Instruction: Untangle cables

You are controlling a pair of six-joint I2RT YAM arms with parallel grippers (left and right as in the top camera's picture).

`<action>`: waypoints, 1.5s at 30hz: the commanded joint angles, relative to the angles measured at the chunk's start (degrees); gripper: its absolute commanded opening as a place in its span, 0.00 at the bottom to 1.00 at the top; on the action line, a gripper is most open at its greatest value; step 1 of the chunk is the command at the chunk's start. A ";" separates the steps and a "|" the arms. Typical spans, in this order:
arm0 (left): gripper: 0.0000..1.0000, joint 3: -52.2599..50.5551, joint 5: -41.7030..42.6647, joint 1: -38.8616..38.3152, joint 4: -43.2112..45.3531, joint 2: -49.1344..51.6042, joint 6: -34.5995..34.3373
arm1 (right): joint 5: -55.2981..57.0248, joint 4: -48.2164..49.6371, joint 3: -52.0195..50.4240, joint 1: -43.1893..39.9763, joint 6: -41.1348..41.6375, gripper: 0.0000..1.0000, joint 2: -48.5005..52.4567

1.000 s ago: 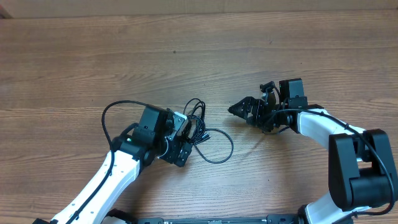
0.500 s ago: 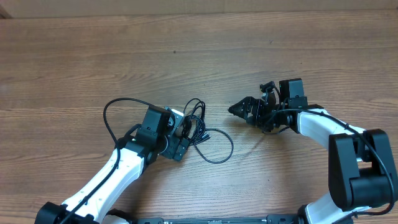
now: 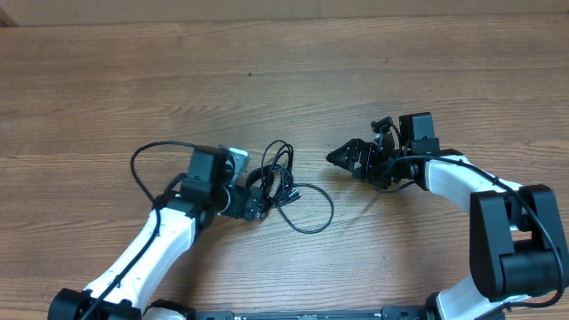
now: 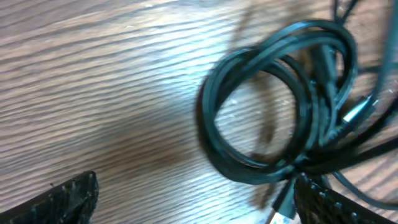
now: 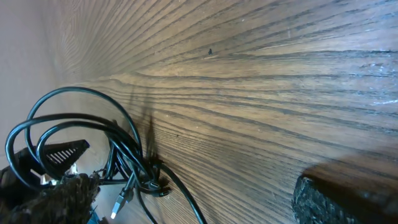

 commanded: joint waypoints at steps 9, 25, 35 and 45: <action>1.00 -0.42 7.34 3.13 -0.68 0.52 2.49 | 0.33 0.20 -0.33 0.31 -0.44 1.00 0.50; 1.00 -0.52 3.04 3.13 6.75 9.79 -4.63 | 0.33 0.13 -0.33 0.31 -0.44 1.00 0.50; 1.00 -0.52 3.48 3.13 8.13 16.57 -4.63 | 0.35 0.15 -0.33 0.31 -0.46 1.00 0.50; 0.98 -0.33 11.37 3.17 10.08 18.34 -4.57 | 0.35 0.15 -0.33 0.31 -0.44 1.00 0.50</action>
